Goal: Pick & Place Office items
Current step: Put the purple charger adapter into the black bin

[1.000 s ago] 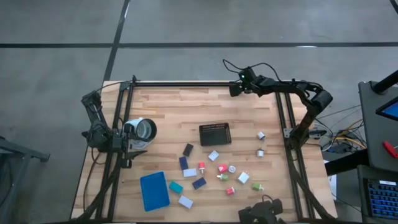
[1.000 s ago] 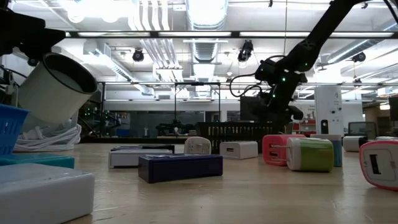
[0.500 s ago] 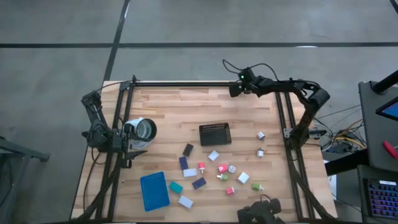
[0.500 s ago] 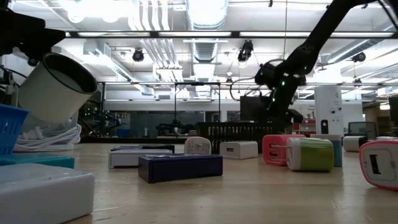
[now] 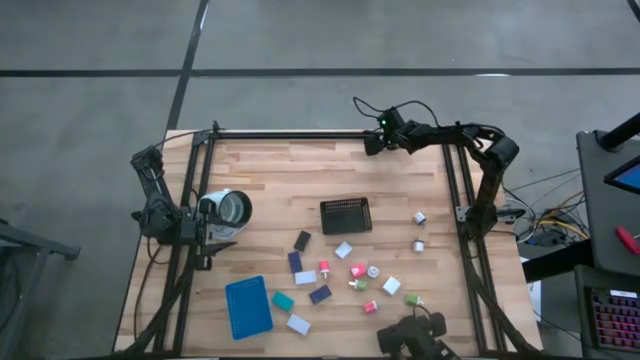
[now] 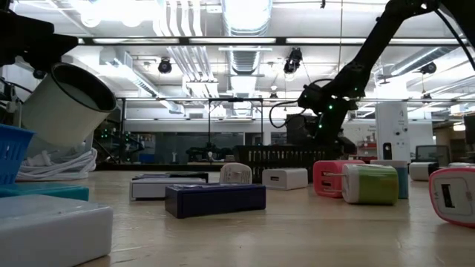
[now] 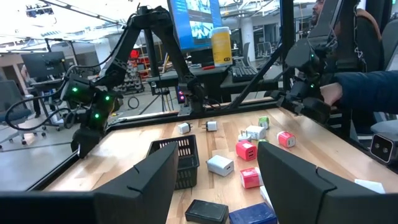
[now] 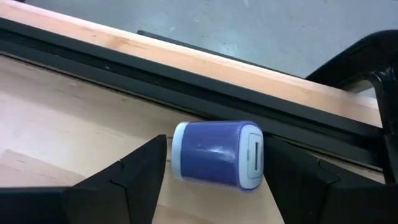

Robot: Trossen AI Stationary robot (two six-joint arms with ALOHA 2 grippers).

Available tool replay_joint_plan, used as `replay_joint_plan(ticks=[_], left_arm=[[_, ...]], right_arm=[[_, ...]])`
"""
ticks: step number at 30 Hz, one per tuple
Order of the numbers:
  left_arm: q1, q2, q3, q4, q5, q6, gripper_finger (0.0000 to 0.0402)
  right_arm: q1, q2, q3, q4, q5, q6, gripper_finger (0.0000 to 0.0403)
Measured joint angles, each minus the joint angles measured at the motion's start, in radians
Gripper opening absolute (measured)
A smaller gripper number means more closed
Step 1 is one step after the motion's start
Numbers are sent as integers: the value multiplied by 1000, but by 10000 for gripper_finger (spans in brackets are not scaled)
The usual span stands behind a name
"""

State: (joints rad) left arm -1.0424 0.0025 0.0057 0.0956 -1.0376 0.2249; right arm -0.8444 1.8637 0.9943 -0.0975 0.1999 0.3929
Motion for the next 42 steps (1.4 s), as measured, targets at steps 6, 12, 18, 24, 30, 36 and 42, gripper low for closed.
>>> replay_joint_plan(ticks=[6,12,18,24,30,36,42], left_arm=[[0,0,0,0,0,0,225],[0,0,0,0,0,0,225],[0,0,0,0,0,0,225],[0,0,0,0,0,0,225],[0,0,0,0,0,0,225],[0,-1,0,0,0,0,225],[0,0,0,0,0,0,225]], right_arm=[[0,1,0,1,7,0,227],[0,1,0,1,9,0,208],[0,1,0,2,9,0,202],[0,1,1,0,9,-1,201],[-1,-7,3,-21,5,-5,200],[-1,-60,4,-64,5,-6,199],[4,-179,4,-113,-14,-5,199]])
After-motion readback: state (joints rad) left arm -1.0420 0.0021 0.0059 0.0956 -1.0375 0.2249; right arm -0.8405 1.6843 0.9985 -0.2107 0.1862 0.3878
